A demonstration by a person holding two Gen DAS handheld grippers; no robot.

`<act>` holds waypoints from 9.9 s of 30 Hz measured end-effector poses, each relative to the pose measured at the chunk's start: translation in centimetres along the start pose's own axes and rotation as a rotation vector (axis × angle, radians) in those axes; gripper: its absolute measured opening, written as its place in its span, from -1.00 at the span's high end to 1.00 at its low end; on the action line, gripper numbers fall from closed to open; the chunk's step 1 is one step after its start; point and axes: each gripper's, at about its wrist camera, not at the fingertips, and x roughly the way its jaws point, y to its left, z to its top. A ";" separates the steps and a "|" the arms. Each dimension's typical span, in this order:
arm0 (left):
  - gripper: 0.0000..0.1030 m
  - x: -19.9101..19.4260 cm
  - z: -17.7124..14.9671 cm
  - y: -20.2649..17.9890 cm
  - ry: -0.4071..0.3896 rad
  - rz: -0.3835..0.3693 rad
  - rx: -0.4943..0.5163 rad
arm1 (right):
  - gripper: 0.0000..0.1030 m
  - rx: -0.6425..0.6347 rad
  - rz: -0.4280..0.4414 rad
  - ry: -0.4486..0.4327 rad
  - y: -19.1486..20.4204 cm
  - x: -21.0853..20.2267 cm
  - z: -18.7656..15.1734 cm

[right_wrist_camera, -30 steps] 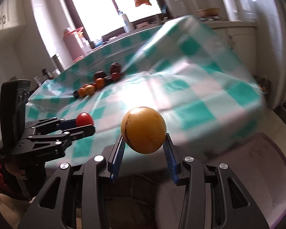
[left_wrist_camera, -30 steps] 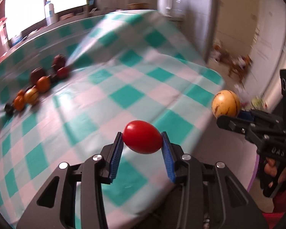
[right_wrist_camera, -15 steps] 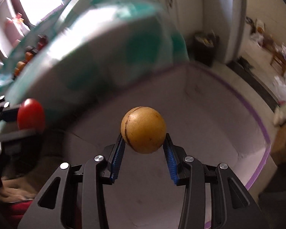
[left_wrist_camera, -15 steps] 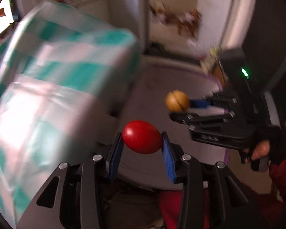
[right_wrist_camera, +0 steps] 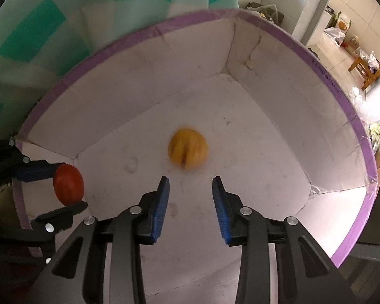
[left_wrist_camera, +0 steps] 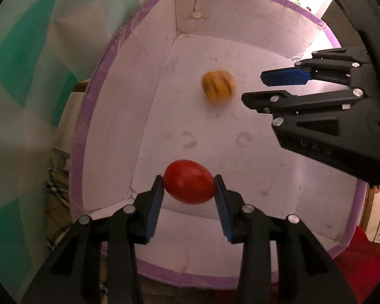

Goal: Organize fruits
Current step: 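Carry the pepino and tomato to the white box and open both tools, then grasp a red tomato with the right tool while the left tool grasps an orange, then carry the tomato and orange to the white box and open both tools, then return to the fruit row and grasp a red apple with the right tool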

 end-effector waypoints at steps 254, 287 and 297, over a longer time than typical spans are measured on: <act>-0.44 -5.2 -1.1 -2.7 -0.300 0.175 0.185 | -0.36 0.150 -0.040 -0.099 -1.3 -0.3 2.8; -0.96 -25.9 -33.1 46.5 -0.688 0.637 -1.406 | -0.69 -0.281 0.298 -0.539 32.0 -13.7 20.3; -0.96 -24.5 -34.3 46.4 -0.681 0.566 -1.414 | -0.69 -0.193 0.354 -0.469 39.6 -9.0 31.1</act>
